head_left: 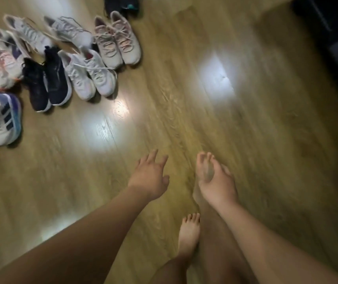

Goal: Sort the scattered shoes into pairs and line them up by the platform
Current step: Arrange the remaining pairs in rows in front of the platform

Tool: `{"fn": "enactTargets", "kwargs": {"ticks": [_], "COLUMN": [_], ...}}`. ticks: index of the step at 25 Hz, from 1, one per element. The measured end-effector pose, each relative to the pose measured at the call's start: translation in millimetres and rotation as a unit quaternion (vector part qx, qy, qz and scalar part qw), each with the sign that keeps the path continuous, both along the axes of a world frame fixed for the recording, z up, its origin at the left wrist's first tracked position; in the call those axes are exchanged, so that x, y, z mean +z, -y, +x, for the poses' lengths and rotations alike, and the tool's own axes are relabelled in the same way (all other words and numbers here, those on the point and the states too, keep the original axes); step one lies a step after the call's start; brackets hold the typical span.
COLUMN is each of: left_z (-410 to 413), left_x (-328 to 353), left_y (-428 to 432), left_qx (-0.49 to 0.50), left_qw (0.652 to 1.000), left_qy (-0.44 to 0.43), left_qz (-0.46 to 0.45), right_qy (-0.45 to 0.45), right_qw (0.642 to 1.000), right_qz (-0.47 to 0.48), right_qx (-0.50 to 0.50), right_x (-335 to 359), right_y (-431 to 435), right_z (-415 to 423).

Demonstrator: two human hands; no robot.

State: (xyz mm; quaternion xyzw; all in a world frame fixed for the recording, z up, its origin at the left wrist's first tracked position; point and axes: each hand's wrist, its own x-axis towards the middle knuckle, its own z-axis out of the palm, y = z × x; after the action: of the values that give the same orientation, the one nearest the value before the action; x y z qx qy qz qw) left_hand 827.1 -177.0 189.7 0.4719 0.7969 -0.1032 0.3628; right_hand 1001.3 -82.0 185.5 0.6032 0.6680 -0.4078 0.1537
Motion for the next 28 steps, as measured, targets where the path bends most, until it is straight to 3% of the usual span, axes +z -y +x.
{"fn": "enactTargets", "kwargs": {"ticks": [6,10,13,17,23,28], "left_z": [-62.2,-123.6,-169.2,-234.6,-308.6,-341.3], "left_x": [-40.4,-75.1,-67.6,-56.0,-65.3,-60.3], "left_y": [-8.5,-42.7,-83.2,-119.2,-119.2,-109.8], "left_qx": [0.134,0.218,0.33,0.367,0.464,0.322], "left_qw": [0.99,0.969,0.941,0.928,0.881,0.942], "left_qy": [0.012,0.049,0.07,0.062,0.085,0.083], "left_qz": [-0.044,-0.11,-0.037,0.026,0.033,-0.044], "right_qy": [0.027,0.031,0.04,0.018,0.018,0.127], "right_qw": [0.996,0.989,0.98,0.962,0.934,0.893], "right_qz": [-0.066,-0.052,-0.044,-0.012,-0.045,-0.066], "right_qx": [0.062,0.137,0.192,0.272,0.354,0.426], "right_x": [-46.6,-83.9,-73.4,-53.3,-52.7,-56.4], "right_y": [-31.1,-95.6,-144.1,-193.8,-225.8,-271.0], "right_z": [-84.2,-144.0,-190.5,-270.2,-383.0,-454.5]}}
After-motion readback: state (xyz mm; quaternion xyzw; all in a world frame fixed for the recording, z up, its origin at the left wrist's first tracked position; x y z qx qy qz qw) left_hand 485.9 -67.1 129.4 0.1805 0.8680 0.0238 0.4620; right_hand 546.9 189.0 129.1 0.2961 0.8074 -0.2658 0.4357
